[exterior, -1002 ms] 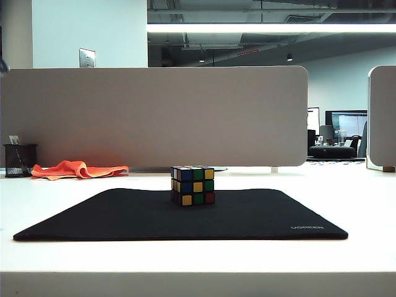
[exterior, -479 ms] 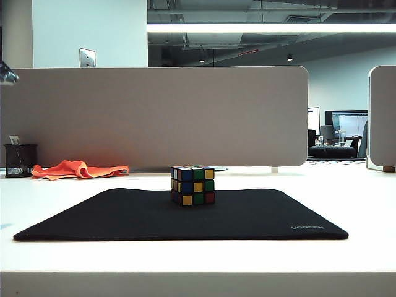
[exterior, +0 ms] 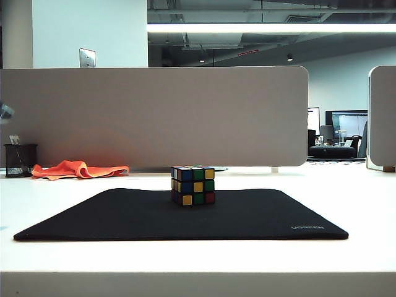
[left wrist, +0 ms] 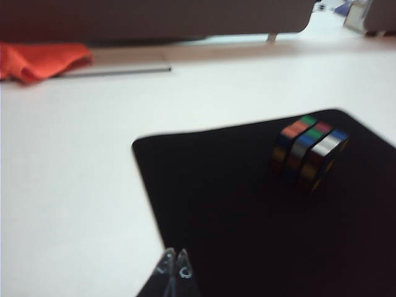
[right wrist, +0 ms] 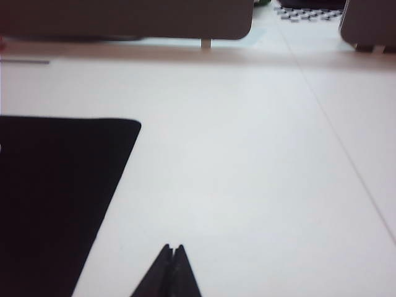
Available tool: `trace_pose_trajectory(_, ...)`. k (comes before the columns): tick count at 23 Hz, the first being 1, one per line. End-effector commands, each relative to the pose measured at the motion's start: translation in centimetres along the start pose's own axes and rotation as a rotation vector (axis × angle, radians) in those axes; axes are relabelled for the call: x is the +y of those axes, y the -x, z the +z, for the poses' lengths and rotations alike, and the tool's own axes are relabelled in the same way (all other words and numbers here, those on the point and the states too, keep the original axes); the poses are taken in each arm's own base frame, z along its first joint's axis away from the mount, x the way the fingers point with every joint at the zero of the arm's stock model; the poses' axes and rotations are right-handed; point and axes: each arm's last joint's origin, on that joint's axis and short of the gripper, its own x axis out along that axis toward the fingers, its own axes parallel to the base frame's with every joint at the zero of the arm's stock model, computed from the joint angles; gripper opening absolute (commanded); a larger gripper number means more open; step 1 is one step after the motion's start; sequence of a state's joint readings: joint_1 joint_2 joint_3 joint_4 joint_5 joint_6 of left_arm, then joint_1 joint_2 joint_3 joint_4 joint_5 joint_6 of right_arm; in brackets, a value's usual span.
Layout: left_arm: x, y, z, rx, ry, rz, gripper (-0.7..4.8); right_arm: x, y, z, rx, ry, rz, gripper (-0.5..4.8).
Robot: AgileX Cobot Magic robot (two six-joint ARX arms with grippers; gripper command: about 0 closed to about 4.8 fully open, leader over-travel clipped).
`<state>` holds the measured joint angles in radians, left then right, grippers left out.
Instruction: Pick up the cube on the right side of the mouse pad, then place it in the center of the mouse pad.
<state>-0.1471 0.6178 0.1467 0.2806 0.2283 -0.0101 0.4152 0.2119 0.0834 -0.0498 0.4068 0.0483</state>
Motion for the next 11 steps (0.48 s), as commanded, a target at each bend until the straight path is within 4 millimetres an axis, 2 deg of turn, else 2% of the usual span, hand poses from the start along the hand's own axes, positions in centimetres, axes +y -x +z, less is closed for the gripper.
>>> trace_pose_trajectory(1, 0.1, 0.1, -1.2, -0.015, 0.002, 0.039, -0.06, 0.2, -0.2, -0.4, -0.035, -0.019, 0.052, -0.05)
trace_pose_trajectory(6, 0.2, 0.4, -3.4, -0.014, 0.051, 0.075, -0.06, 0.4, -0.5, -1.6, -0.04, -0.019, 0.097, -0.05)
trace_pose_trajectory(11, 0.2, 0.4, -3.4, -0.013, 0.024, 0.076, -0.06, 0.4, -0.5, -1.6, -0.038, -0.011, 0.098, -0.05)
